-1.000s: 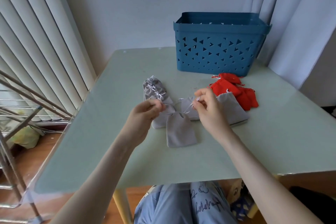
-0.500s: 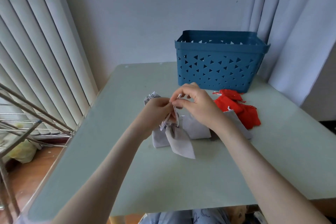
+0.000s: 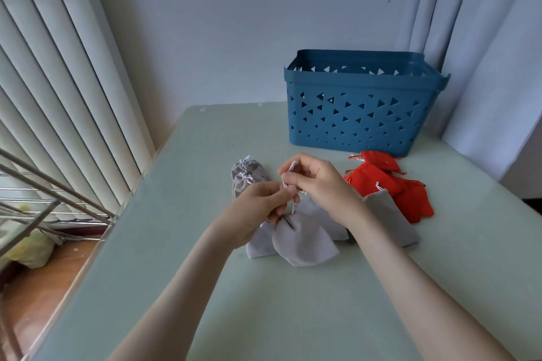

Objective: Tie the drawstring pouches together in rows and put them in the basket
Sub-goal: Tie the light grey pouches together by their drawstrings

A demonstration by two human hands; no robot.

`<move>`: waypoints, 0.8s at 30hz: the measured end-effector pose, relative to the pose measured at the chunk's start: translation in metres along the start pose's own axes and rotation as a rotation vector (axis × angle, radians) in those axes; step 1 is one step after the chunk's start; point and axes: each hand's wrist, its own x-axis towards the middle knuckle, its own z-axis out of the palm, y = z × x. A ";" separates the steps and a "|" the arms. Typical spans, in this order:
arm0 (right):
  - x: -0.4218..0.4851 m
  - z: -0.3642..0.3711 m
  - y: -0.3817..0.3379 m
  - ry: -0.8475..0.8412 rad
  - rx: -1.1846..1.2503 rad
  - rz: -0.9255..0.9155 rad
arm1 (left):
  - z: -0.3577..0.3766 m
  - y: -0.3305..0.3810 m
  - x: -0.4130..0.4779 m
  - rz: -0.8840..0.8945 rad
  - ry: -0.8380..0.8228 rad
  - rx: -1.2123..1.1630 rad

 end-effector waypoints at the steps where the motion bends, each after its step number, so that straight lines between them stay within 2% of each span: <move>1: 0.001 0.000 0.002 -0.004 0.026 0.001 | 0.000 -0.004 0.002 -0.006 0.021 -0.021; 5: 0.001 -0.001 0.014 -0.020 0.009 0.025 | -0.002 -0.019 0.008 -0.015 0.089 -0.107; 11: 0.004 0.000 0.033 0.087 -0.169 -0.020 | -0.003 -0.029 0.013 -0.031 0.153 -0.132; 15: 0.004 0.000 0.031 0.166 -0.067 -0.051 | -0.007 -0.032 0.016 -0.045 0.221 -0.201; 17: 0.004 0.001 0.033 0.113 -0.054 0.039 | -0.008 -0.031 0.016 -0.029 0.238 -0.253; 20: 0.000 0.005 0.036 -0.065 -0.051 0.191 | -0.010 -0.030 0.016 -0.011 0.261 -0.292; 24: -0.003 0.004 0.039 -0.179 -0.064 0.199 | -0.011 -0.031 0.015 -0.012 0.313 -0.261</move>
